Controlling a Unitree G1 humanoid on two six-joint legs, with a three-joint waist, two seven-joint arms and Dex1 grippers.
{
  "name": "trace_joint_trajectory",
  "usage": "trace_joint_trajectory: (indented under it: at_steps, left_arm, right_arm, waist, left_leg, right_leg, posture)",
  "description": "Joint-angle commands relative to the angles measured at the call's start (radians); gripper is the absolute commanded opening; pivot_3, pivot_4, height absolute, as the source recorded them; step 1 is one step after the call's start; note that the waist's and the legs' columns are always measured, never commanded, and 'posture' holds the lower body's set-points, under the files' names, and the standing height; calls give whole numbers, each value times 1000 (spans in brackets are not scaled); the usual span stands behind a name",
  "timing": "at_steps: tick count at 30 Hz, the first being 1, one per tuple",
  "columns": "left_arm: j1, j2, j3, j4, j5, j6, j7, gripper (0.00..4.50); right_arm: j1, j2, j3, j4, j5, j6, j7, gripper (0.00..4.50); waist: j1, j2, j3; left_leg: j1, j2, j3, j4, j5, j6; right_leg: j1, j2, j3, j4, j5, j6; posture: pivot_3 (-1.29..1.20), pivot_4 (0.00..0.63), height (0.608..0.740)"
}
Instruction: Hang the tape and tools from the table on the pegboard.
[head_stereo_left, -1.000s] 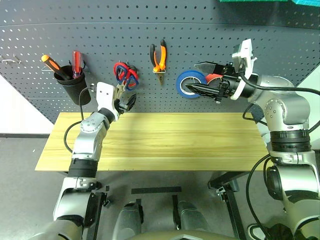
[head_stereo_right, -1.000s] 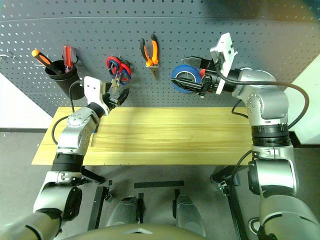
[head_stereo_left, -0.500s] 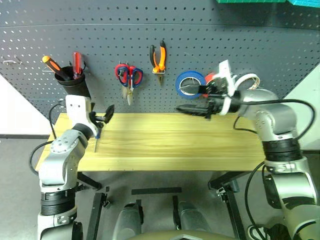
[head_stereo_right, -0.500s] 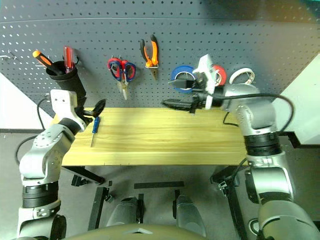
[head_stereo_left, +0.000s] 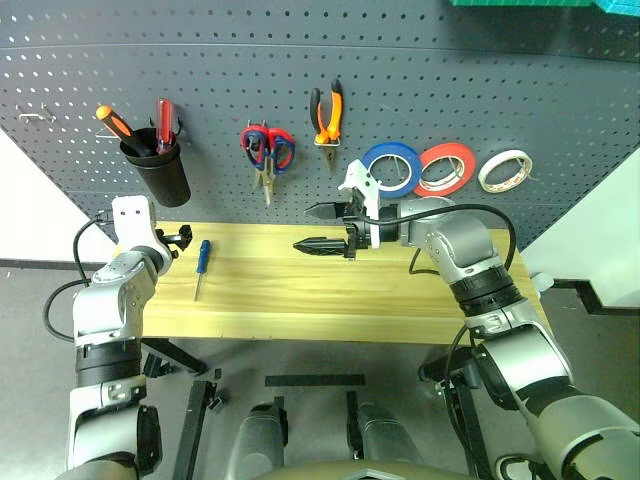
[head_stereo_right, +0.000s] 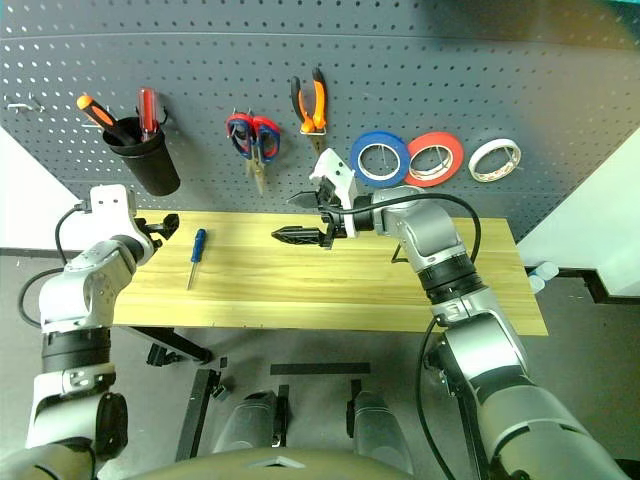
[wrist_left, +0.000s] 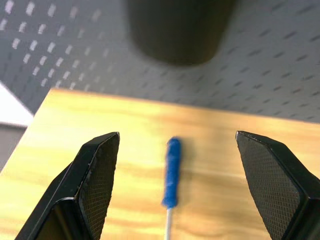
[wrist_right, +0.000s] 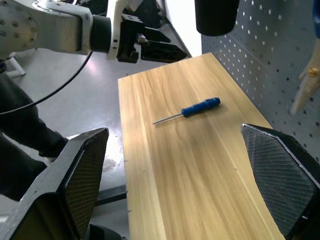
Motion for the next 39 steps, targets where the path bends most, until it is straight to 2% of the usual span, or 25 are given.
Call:
trace_joint_trajectory:
  at_steps: [1,4,6,14,21,33,36,39]
  left_arm:
    - [-80,23,18,131,34,20,50,3913]
    - [-158,36,-23,268,73,-8,39,3913]
    - [-203,41,-46,325,84,-7,19,3913]
    - [-353,48,-93,512,116,-7,-14,3913]
    - [-401,46,-101,621,135,-44,-9,3913]
    - [-476,84,-80,874,136,-156,-20,3913]
    - [-470,89,-85,890,141,-145,-12,3295]
    - [-452,87,-82,872,136,-105,0,2339]
  right_arm:
    - [-8,-11,-22,-18,-7,17,-5,4500]
    - [-5,-17,-31,-7,-20,32,-27,4500]
    - [1,-30,-37,-25,-21,51,-33,4500]
    - [34,-82,-66,-94,-8,100,-40,4500]
    - [92,-109,-92,-181,4,155,-68,4500]
    - [145,-136,-101,-296,36,240,-98,4500]
    - [146,-142,-100,-294,37,239,-97,4500]
    - [141,-147,-93,-282,34,227,-91,4500]
  waist:
    - [1,0,13]
    - [0,-2,43]
    - [-1,-1,64]
    - [-9,-3,144]
    - [-24,-4,179]
    - [-53,-4,199]
    - [-59,-3,199]
    - [-59,-3,200]
  left_leg:
    - [0,0,0,0,0,0]
    - [1,0,-1,0,0,0]
    - [1,0,-1,0,0,1]
    - [-7,1,0,0,1,-2]
    - [-7,2,2,-1,1,-1]
    - [-7,1,3,0,1,-2]
    - [-7,1,3,0,1,-2]
    - [-7,2,3,0,1,-2]
  right_leg:
    - [0,0,0,0,0,0]
    - [2,0,-1,0,0,0]
    - [2,-1,-1,-1,0,0]
    - [-10,-2,-1,1,0,0]
    - [-12,-4,-1,1,0,0]
    - [-13,-5,-2,1,0,0]
    - [-13,-5,-2,1,0,0]
    - [-13,-5,-3,1,0,0]
  posture:
    - [177,255,740]
    - [170,289,740]
    - [161,333,740]
    - [130,387,740]
    - [85,404,740]
    - [59,415,740]
    - [63,414,740]
    - [70,408,740]
